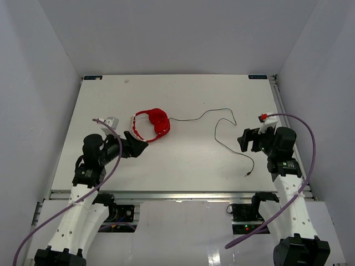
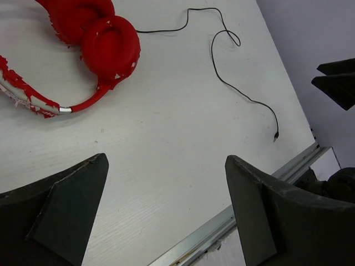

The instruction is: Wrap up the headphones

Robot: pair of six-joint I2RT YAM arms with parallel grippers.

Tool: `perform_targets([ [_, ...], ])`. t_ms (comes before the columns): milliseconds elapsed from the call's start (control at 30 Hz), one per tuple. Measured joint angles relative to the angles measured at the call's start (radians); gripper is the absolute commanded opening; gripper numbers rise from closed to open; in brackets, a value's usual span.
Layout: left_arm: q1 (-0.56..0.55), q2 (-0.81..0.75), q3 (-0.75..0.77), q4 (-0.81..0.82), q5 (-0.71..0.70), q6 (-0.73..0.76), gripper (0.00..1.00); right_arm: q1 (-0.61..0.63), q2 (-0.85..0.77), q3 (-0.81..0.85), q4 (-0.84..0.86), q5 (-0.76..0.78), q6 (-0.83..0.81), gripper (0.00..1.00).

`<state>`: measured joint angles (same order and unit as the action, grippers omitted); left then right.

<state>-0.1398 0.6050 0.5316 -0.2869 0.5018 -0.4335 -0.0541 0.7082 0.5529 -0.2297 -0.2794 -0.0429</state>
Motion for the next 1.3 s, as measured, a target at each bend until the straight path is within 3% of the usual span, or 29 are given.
perform_targets([
  [233, 0.000, 0.098, 0.000, -0.005, -0.040, -0.006, 0.98, 0.002, 0.063, 0.016, -0.127, -0.546, -0.464, 0.90],
  [333, 0.000, 0.185, 0.003, -0.022, -0.088, -0.020, 0.98, 0.003, 0.093, 0.015, -0.185, -0.664, -0.579, 0.90],
  [433, 0.001, 0.280, 0.009, -0.033, -0.136, -0.044, 0.95, 0.003, 0.093, 0.006, -0.183, -0.679, -0.607, 0.92],
  [533, 0.010, 0.423, 0.051, -0.034, -0.158, -0.077, 0.85, 0.003, 0.111, 0.005, -0.182, -0.671, -0.616, 0.92],
  [800, 0.038, 0.857, 0.318, -0.042, -0.237, -0.121, 0.84, 0.003, 0.131, 0.006, -0.182, -0.646, -0.619, 0.92],
  [1067, 0.039, 1.101, 0.498, -0.063, -0.406, -0.036, 0.80, 0.003, 0.130, 0.006, -0.181, -0.636, -0.619, 0.92],
  [1300, 0.040, 1.174, 0.537, -0.005, -0.429, 0.061, 0.65, 0.003, 0.129, 0.006, -0.182, -0.627, -0.619, 0.91],
])
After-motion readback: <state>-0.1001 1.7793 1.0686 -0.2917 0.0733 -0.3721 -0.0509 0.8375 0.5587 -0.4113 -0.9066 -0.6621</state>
